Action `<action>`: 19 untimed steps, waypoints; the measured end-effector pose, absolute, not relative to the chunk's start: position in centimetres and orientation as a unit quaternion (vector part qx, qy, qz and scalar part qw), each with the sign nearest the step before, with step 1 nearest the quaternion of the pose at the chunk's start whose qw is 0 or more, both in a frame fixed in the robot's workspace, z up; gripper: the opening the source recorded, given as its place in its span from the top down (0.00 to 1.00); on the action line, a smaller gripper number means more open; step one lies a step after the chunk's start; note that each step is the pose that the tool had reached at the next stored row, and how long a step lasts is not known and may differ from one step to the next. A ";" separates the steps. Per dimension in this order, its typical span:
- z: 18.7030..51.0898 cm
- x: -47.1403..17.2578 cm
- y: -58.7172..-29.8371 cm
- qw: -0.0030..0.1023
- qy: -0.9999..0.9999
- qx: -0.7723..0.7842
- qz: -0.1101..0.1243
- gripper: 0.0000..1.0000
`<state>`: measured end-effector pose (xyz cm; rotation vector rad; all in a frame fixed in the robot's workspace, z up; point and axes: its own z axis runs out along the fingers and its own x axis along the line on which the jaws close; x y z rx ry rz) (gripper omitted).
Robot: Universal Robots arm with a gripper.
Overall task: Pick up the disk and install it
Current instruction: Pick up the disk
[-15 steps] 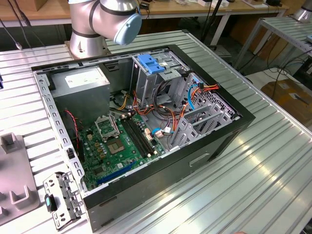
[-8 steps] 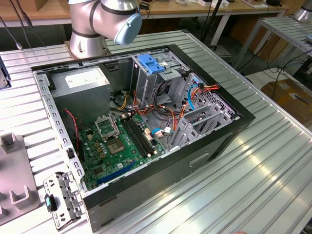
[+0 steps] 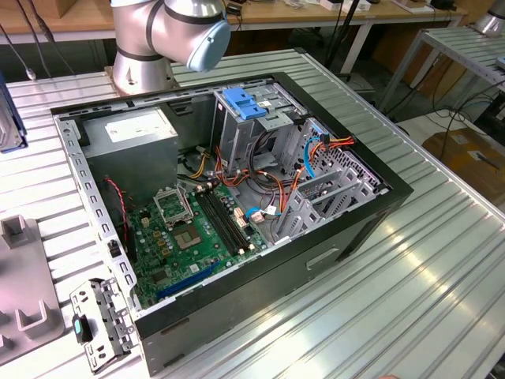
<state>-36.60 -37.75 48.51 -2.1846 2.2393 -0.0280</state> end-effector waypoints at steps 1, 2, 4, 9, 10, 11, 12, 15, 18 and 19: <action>48.5 -36.2 -37.8 0.007 0.716 -0.698 -0.009 0.63; 48.5 -35.9 -37.9 0.006 0.716 -0.698 -0.009 0.63; 48.5 -34.9 -38.0 0.006 0.716 -0.698 -0.009 0.63; 48.5 -33.0 -38.0 0.006 0.716 -0.698 -0.009 0.63; 48.5 -32.6 -38.0 0.007 0.716 -0.698 -0.009 0.63; 48.5 -32.2 -38.0 0.006 0.716 -0.698 -0.009 0.63; 48.5 -31.9 -38.0 0.006 0.716 -0.698 -0.009 0.63; 48.5 -30.1 -38.0 0.006 0.716 -0.698 -0.009 0.63; 48.5 -28.4 -38.0 0.006 0.716 -0.698 -0.009 0.63; 48.5 -28.1 -38.0 0.006 0.716 -0.698 -0.009 0.63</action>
